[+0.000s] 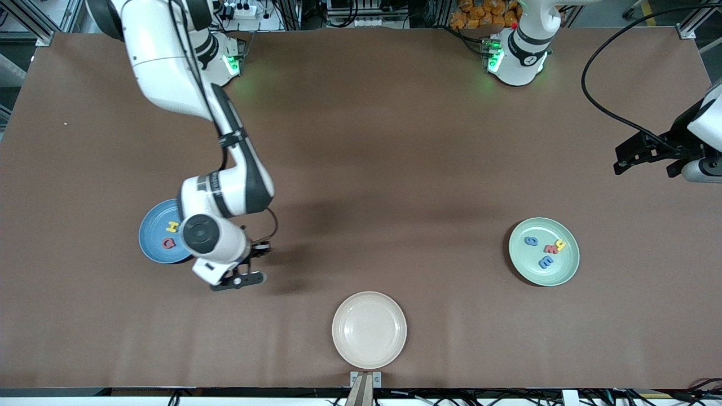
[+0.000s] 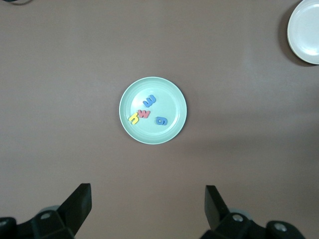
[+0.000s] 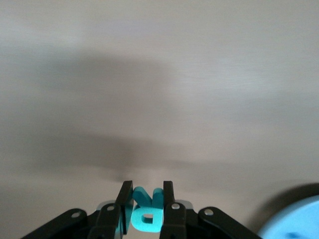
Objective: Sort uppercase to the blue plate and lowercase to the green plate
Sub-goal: 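Carry the teal R onto the blue plate and open the right gripper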
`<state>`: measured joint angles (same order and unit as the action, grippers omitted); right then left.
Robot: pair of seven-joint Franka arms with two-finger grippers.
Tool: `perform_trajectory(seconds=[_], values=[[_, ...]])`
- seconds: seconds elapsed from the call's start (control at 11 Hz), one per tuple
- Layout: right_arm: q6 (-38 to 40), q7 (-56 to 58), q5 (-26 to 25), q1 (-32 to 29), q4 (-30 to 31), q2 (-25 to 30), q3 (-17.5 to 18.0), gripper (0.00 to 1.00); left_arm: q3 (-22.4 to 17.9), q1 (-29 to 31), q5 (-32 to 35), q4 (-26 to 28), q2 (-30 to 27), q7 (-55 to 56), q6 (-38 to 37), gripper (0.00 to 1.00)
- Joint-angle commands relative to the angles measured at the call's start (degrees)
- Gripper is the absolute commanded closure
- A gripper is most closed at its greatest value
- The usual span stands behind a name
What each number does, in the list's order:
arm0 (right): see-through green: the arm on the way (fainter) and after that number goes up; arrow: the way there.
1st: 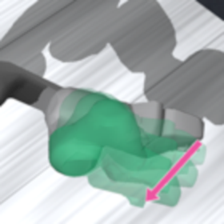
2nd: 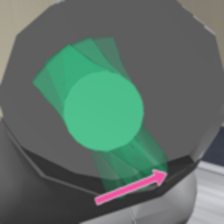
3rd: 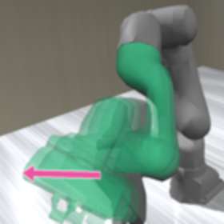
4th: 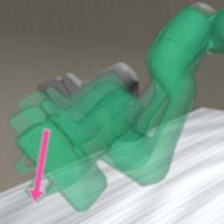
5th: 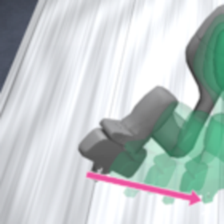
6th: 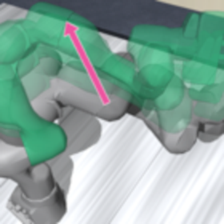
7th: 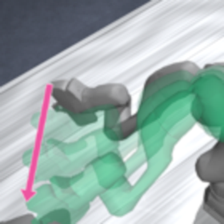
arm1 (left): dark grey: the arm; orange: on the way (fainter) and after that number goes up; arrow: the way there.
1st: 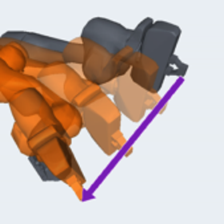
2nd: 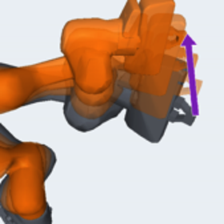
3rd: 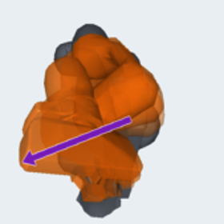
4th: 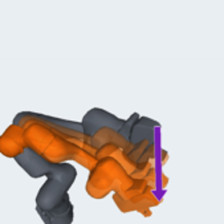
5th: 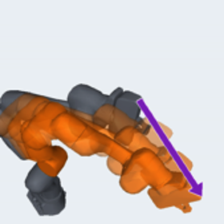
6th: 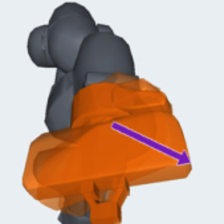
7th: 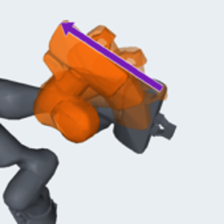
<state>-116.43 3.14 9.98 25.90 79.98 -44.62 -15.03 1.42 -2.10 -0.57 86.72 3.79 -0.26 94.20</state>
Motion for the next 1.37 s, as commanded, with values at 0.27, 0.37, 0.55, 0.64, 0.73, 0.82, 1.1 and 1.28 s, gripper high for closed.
perform_trajectory(seconds=[0.27, 0.37, 0.55, 0.64, 0.73, 0.82, 1.1, 1.28], values=[[9.4, 11.2, -0.7, -7.1, 0.4, 2.6, -1.8, 1.00, 0.9, 0.2, 0.3, -0.6, -1.0, 0.9, -3.9, 0.00], [10.9, 15.0, -0.6, -7.2, 0.4, 2.6, -4.1, 1.00, 1.0, 0.1, 0.3, -0.6, -1.1, 1.0, -4.1, 0.00], [14.4, 22.0, -0.6, -9.1, 0.4, 2.6, -6.1, 1.00, 1.1, -0.2, 0.7, -0.6, -1.3, 1.0, -4.9, 0.00], [15.1, 25.0, -0.6, -10.8, 0.4, 2.7, -6.2, 1.00, 1.5, -0.3, 0.7, -0.5, -1.4, 1.0, -5.0, 0.00], [15.2, 27.7, -0.6, -12.3, 0.5, 2.6, -6.2, 1.00, 2.4, -0.1, 0.7, -0.5, -1.4, 1.0, -5.0, 0.00], [16.0, 28.5, -0.6, -13.1, 0.4, 2.6, -6.2, 0.73, 2.4, -0.1, 0.7, -0.5, -1.4, 1.0, -5.2, 0.00], [16.5, 28.2, -0.4, -12.8, 0.4, 2.7, -6.1, 0.00, 2.6, -0.2, 0.7, -0.5, -1.4, 1.0, -5.3, 0.00], [16.4, 28.4, -0.4, -12.9, 0.4, 3.1, -6.2, 0.00, 3.3, -0.6, 2.3, -0.6, -1.2, 1.1, -5.4, 0.00]])
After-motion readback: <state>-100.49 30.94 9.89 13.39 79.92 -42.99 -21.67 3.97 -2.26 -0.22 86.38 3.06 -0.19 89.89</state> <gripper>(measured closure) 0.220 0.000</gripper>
